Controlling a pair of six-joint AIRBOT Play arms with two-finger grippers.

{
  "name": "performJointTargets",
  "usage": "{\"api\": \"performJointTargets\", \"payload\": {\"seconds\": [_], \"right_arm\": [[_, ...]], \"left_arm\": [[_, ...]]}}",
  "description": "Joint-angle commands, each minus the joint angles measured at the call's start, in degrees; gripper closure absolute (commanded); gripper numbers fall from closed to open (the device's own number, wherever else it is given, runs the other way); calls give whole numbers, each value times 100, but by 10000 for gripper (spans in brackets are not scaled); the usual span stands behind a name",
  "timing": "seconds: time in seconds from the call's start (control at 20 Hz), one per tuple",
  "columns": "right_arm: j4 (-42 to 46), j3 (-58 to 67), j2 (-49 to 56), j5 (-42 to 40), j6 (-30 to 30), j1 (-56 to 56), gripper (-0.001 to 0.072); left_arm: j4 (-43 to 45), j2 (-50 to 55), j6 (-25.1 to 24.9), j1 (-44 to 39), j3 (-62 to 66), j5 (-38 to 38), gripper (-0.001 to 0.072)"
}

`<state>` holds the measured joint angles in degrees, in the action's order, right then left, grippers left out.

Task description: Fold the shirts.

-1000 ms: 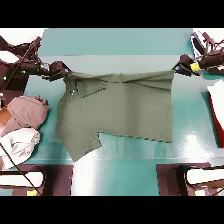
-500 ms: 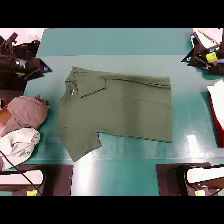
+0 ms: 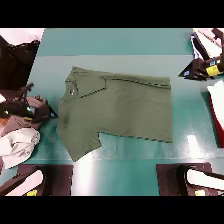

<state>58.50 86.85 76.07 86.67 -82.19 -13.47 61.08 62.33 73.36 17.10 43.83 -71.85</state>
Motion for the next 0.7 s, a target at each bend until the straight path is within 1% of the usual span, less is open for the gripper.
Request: {"api": "performJointTargets", "payload": {"seconds": [0.0,0.1,0.35,0.45,0.55,0.6,0.65], "right_arm": [[-4,-800,-588,-243,44,9,291],[-4,-1110,-828,-380,44,9,291],[-2,-1414,-1217,-590,44,9,291],[0,-1405,-1248,-549,44,9,291],[9,-1412,-1246,-439,59,9,291],[24,-1412,-1246,-334,131,9,298],[103,-1419,-1246,-225,177,9,302]], "left_arm": [[-31,-221,-17,7,-1025,509,55],[-214,-221,13,7,-1193,691,55],[-348,-201,13,7,-1235,682,60],[-452,-201,-17,7,-1235,728,322],[-723,-203,-44,7,-1233,796,543],[-896,-203,-190,7,-1222,772,676],[-1034,-203,-306,7,-1176,708,680]]}}
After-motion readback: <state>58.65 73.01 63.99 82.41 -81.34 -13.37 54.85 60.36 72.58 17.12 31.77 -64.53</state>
